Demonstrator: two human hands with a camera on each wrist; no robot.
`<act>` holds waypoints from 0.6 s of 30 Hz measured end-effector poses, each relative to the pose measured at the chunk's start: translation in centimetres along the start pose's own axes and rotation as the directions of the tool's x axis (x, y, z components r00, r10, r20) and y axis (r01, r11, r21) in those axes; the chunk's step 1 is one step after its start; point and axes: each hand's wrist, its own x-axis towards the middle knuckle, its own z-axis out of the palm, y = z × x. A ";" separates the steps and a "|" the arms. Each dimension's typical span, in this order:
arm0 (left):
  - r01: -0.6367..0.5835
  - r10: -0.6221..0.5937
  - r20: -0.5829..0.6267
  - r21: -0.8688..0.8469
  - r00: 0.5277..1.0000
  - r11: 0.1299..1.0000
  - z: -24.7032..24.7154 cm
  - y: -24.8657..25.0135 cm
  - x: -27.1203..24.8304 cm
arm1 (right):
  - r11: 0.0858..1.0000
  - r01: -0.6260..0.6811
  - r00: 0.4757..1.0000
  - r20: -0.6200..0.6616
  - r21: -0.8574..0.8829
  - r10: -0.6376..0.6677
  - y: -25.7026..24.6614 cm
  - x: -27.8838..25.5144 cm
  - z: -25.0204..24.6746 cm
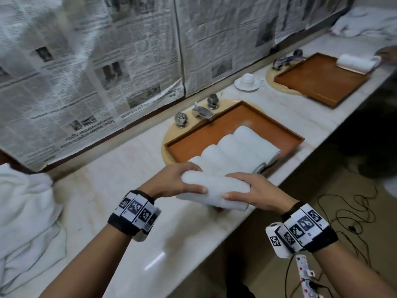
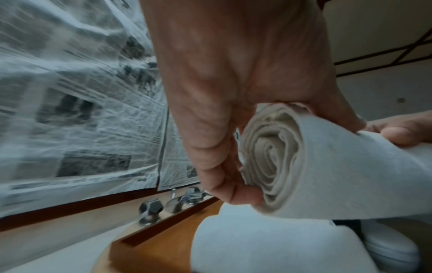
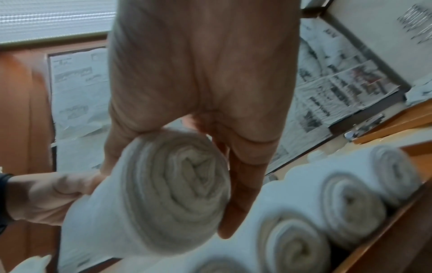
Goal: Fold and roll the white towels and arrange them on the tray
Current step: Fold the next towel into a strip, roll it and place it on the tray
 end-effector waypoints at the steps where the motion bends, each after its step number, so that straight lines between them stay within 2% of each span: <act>1: -0.026 0.026 0.002 0.013 1.000 1.000 0.0 1.0 1.5 | 1.000 -0.008 0.999 -0.036 0.023 0.009 0.5 0.1 -1.3; 7: -0.105 0.092 0.099 0.138 0.991 0.985 0.3 6.3 11.6 | 0.992 -0.033 0.992 -0.120 0.124 0.048 4.6 2.2 -8.9; 14: -0.111 0.093 0.134 0.133 0.987 0.985 0.9 10.7 21.7 | 0.998 -0.044 0.989 -0.138 0.033 0.048 9.8 5.2 -15.9; 18: -0.132 0.115 0.151 0.106 0.982 0.985 1.2 12.4 27.2 | 0.994 -0.074 0.967 -0.237 0.078 0.090 12.3 7.1 -18.4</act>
